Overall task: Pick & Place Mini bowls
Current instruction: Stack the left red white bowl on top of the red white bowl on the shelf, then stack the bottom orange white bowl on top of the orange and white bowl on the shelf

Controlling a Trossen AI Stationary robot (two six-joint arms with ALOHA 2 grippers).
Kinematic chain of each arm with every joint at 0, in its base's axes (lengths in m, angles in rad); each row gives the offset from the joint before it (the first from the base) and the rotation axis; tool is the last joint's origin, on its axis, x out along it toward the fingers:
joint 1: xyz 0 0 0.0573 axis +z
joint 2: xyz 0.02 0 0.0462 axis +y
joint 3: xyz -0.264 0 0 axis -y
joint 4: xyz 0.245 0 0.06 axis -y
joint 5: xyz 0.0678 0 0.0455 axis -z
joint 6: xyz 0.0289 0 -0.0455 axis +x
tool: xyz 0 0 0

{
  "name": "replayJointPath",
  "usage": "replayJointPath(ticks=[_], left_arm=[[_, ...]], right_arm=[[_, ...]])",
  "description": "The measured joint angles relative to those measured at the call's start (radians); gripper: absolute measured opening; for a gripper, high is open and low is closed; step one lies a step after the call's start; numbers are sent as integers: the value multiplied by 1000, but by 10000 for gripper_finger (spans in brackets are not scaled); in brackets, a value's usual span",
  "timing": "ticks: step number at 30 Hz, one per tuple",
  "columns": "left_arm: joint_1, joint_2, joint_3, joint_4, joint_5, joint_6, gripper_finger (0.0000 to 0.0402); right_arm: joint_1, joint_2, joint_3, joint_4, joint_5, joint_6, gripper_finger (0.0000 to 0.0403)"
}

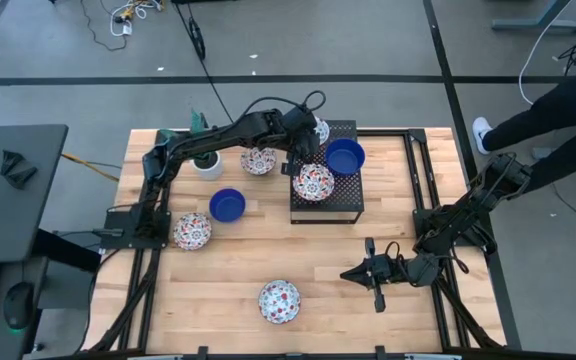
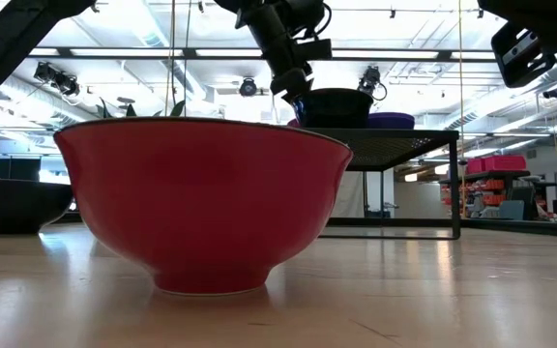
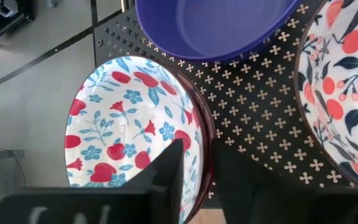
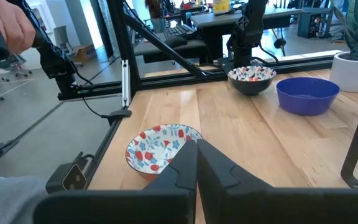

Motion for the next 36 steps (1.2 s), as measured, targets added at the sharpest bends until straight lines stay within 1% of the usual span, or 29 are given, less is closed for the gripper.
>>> replayJointPath(ticks=[4, 6, 7, 10, 17, 20, 22, 25, 29, 32, 36], left_arm=[[-5, -7, 0, -1, 2, -16, 116], [-10, -14, 0, 4, 11, -18, 120], [-9, -19, 0, 3, 31, -19, 119], [-7, -24, 0, 7, 95, -24, 103], [14, -17, 0, 10, 102, -49, 27], [22, -14, 0, 7, 102, -57, 7], [22, -11, 0, 17, 103, -56, 5], [17, -7, 0, 30, 102, -57, 14], [-1, -32, 0, 38, 96, -56, 21], [-34, -78, -1, 14, 66, -74, 20], [-94, -172, -1, -58, 17, -77, 7]], right_arm=[[0, 0, 0, 0, 0, 0, 13], [0, 0, 0, -1, 0, 0, 13], [0, 0, 0, -1, 0, 0, 13], [0, 0, 0, -3, 0, 0, 13], [0, 0, 0, -3, 0, -1, 13], [0, 0, 0, -3, 0, 0, 13], [0, 0, 0, -3, 0, 0, 13], [0, 0, 0, -3, 0, 0, 13], [0, 0, 0, -4, 0, 0, 13], [0, 0, 0, -6, 0, 0, 13], [0, 0, 0, -7, 0, 0, 13]])
